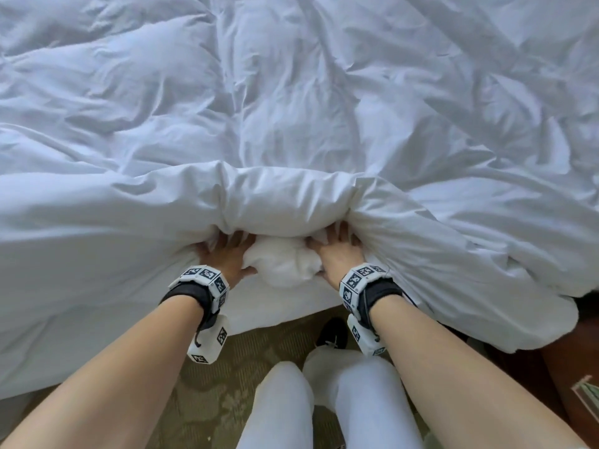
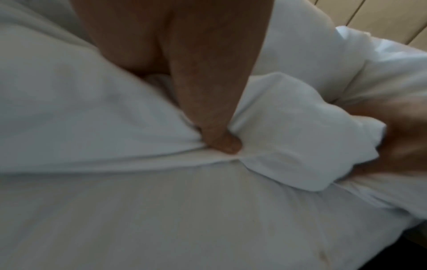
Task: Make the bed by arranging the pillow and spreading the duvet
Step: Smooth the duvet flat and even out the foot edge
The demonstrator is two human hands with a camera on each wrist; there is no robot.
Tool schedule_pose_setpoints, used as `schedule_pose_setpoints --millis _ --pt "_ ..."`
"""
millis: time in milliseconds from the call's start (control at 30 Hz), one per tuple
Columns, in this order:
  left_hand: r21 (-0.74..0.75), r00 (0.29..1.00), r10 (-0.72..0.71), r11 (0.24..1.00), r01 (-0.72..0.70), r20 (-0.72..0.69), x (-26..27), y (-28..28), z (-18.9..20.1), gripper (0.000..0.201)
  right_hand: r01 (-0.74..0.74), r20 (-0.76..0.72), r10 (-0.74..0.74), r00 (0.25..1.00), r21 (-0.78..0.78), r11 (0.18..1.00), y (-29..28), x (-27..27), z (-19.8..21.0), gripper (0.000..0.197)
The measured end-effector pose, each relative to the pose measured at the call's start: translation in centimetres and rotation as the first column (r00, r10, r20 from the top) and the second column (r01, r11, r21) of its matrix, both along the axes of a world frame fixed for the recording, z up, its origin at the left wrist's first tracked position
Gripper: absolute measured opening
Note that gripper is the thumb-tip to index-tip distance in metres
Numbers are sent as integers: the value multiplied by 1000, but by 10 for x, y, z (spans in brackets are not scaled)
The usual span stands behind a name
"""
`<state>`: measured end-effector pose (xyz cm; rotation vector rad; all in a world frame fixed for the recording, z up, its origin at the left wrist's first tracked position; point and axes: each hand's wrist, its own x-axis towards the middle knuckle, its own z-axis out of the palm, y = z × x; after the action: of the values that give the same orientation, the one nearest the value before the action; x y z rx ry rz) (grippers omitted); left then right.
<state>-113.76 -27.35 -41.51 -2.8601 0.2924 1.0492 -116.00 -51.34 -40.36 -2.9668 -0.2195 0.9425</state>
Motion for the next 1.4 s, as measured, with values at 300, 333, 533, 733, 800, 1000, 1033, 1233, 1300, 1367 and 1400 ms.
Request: schedule_pose_setpoints --millis 300,333,533,733,800,1000,1033,1233,1300,1367,1400 --pt "-98 992 128 987 -129 -17 -22 -10 60 34 108 -42 -105 994 71 992 -4 -4 59 31" --pt "-99 991 125 987 -129 -52 -39 -9 69 34 110 -68 -106 992 57 992 -5 -14 67 30" --pt "-33 907 28 998 -46 -420 -210 7 88 57 117 -467 -64 882 87 989 8 -173 83 36" --pt "32 869 134 990 -135 -477 -315 19 101 53 14 -541 43 840 102 995 16 -278 84 34" --pt "-76 870 219 957 -279 -441 -312 15 105 59 113 -503 -36 864 124 986 3 -273 89 41" --pt "-225 910 284 906 -358 -303 -308 -22 122 42 185 -383 -113 917 155 970 -29 -253 108 44" --pt "-231 914 287 905 -357 -287 -308 -26 127 41 188 -382 -115 917 159 969 -33 -255 111 42" --pt "-244 931 278 911 -333 -236 -301 -49 145 38 184 -348 -123 929 146 972 -64 -267 133 42" --pt "-230 942 258 924 -305 -215 -294 -57 155 38 189 -325 -129 937 159 969 -72 -266 141 42" --pt "-236 949 244 928 -288 -198 -286 -66 164 39 186 -299 -131 945 164 969 -80 -261 152 42" --pt "-240 953 235 930 -277 -191 -283 -69 169 40 187 -288 -135 948 164 969 -83 -258 158 42"
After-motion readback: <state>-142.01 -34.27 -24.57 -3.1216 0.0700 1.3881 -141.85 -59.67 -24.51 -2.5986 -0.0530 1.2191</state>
